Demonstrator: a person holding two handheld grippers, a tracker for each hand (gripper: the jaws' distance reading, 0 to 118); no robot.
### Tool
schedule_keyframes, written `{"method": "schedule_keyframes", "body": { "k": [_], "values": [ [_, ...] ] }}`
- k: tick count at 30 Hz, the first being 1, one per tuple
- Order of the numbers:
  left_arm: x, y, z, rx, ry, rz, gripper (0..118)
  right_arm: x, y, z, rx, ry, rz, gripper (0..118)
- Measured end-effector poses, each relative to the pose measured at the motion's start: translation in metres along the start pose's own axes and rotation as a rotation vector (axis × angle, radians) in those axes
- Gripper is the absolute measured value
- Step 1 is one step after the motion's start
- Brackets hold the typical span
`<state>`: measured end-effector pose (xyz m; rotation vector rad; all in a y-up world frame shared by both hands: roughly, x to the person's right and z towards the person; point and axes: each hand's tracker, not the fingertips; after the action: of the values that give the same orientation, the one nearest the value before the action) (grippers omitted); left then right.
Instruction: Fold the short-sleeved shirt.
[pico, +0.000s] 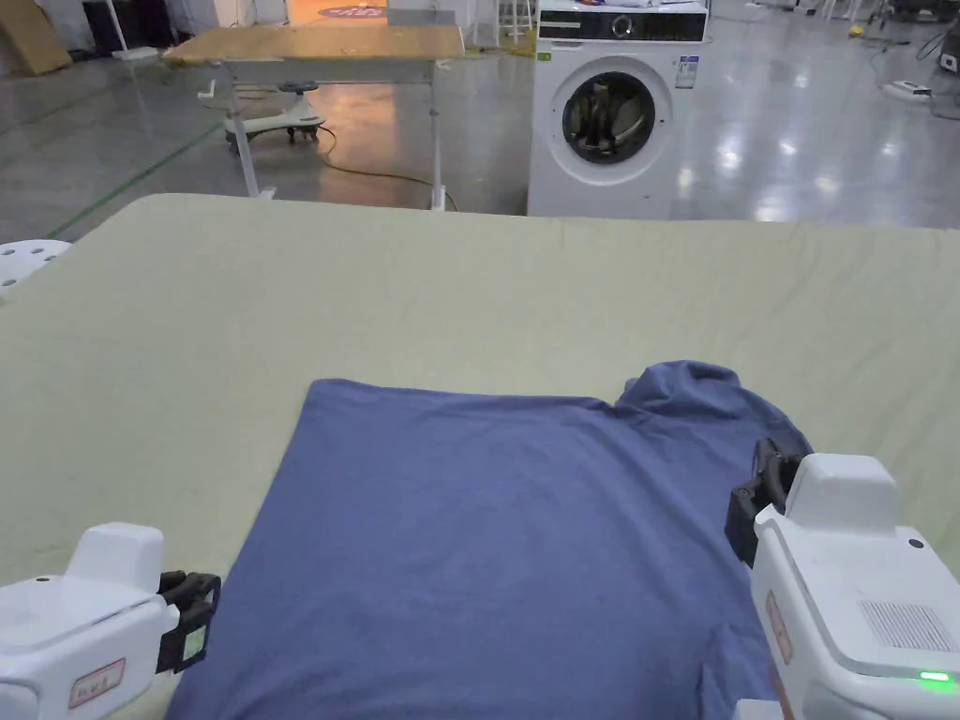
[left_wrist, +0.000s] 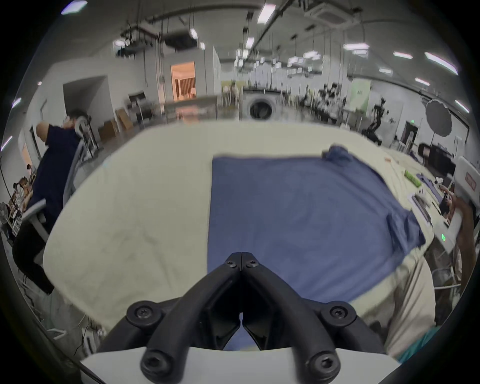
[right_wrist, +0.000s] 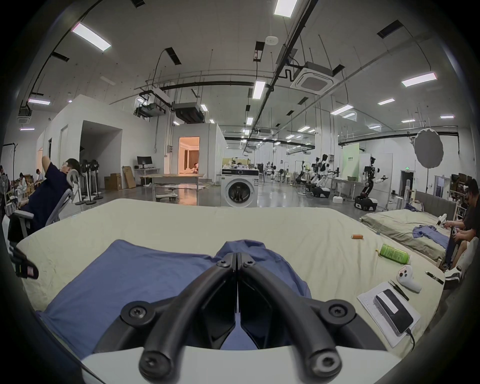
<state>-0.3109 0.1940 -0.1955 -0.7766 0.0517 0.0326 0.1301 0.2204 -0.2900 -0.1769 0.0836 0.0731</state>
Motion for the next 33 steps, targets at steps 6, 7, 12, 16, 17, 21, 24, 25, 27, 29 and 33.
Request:
{"method": "schedule_keyframes", "body": {
  "k": [6,7,12,16,17,21,24,25,27,29,33],
  "values": [
    [-0.021,-0.031,-0.005,-0.202,-0.018,0.123,25,0.0,-0.014,-0.003,-0.052,0.008,0.009,0],
    [-0.025,-0.036,-0.01,-0.223,-0.018,0.159,46,0.0,-0.016,-0.004,-0.06,0.008,0.009,0],
    [-0.021,-0.048,-0.036,-0.321,0.017,0.186,59,0.001,-0.023,-0.004,-0.092,0.01,0.015,0],
    [-0.006,-0.049,-0.042,-0.329,0.056,0.151,54,0.006,-0.026,-0.003,-0.107,0.0,0.031,0],
    [-0.003,-0.047,-0.038,-0.333,0.066,0.137,52,0.008,-0.027,-0.003,-0.113,-0.004,0.033,0],
    [0.006,-0.044,-0.037,-0.328,0.039,0.079,23,0.019,-0.033,-0.001,-0.142,-0.017,0.04,0],
    [0.007,-0.042,-0.036,-0.322,0.021,0.089,2,0.034,-0.036,0.004,-0.181,-0.004,0.05,0],
    [0.004,-0.042,-0.034,-0.321,0.018,0.092,1,0.041,-0.036,0.007,-0.209,0.006,0.063,0],
    [0.002,-0.043,-0.029,-0.312,0.009,0.097,1,0.058,-0.037,0.011,-0.277,0.016,0.077,0],
    [-0.002,-0.043,-0.025,-0.298,-0.002,0.118,0,0.077,-0.04,0.017,-0.371,0.031,0.088,14],
    [-0.005,-0.04,-0.02,-0.27,-0.022,0.147,0,0.108,-0.056,0.029,-0.534,0.034,0.101,47]
  ]
}}
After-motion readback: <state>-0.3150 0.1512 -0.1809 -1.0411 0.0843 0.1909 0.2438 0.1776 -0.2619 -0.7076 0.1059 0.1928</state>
